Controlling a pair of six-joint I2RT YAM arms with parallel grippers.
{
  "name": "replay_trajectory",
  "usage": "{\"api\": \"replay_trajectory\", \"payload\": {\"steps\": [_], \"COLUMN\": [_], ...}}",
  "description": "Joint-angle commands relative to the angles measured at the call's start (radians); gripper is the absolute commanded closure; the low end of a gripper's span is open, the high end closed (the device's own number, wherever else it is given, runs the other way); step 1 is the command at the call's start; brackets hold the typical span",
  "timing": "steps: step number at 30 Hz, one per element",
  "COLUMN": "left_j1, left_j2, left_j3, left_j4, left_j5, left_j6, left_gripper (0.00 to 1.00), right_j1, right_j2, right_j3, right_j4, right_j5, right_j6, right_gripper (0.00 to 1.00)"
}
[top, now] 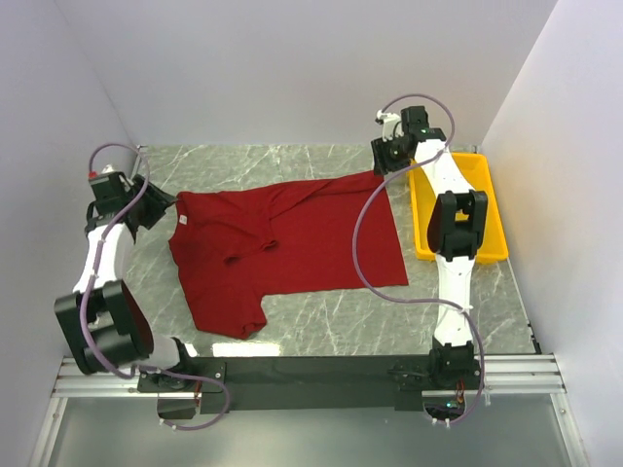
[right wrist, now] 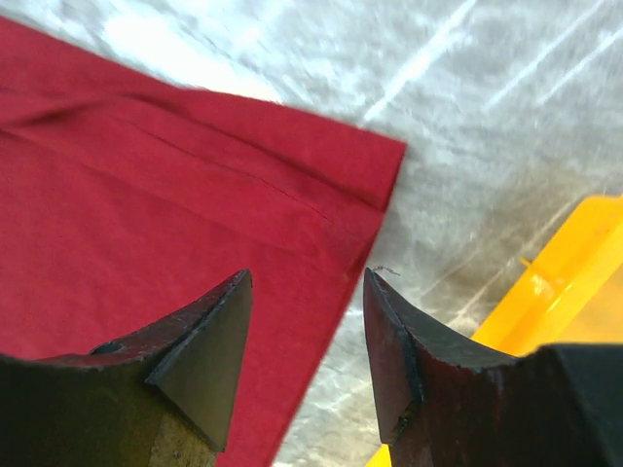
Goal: Fold and stack the t-shirts
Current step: Fold the tshirt
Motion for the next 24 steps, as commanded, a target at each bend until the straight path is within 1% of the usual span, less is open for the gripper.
{"api": "replay_trajectory", "payload": {"steps": [1, 8, 18, 21, 24], "left_j1": [0.019, 0.025, 0.027, 0.025, 0.027], "left_j2": [-0.062, -0.067, -0.071, -0.073, -0.073], "left_j3": [-0.033, -0.045, -0.036, -0.039, -0.039], "left_j4": [0.047, 0.022, 0.001, -0.002, -0.004], "left_j5": [-0.005, 0.004, 0.006, 0.007, 0.012], "left_j6": [0.014, 0.02, 0.024, 0.023, 0.021], "left_gripper": [0.43, 0.43, 0.43, 0.43, 0.43], "right_j1": [0.015, 0.026, 0.037, 0.037, 0.038], "right_j2": [0.013, 0.068, 0.122, 0.13, 0.139], "right_j3": [0.043, 0.072, 0.106, 0.11, 0.121], "right_j4": [-0.041, -0.017, 0.003, 0.011, 0.014], "right_j5": [0.071, 0.112, 0.131, 0.129, 0.125], "right_j6": [-0.046, -0.042, -0.042, -0.045, -0.046], "right_gripper": [0.44, 0.44, 0.44, 0.46, 0.52]}}
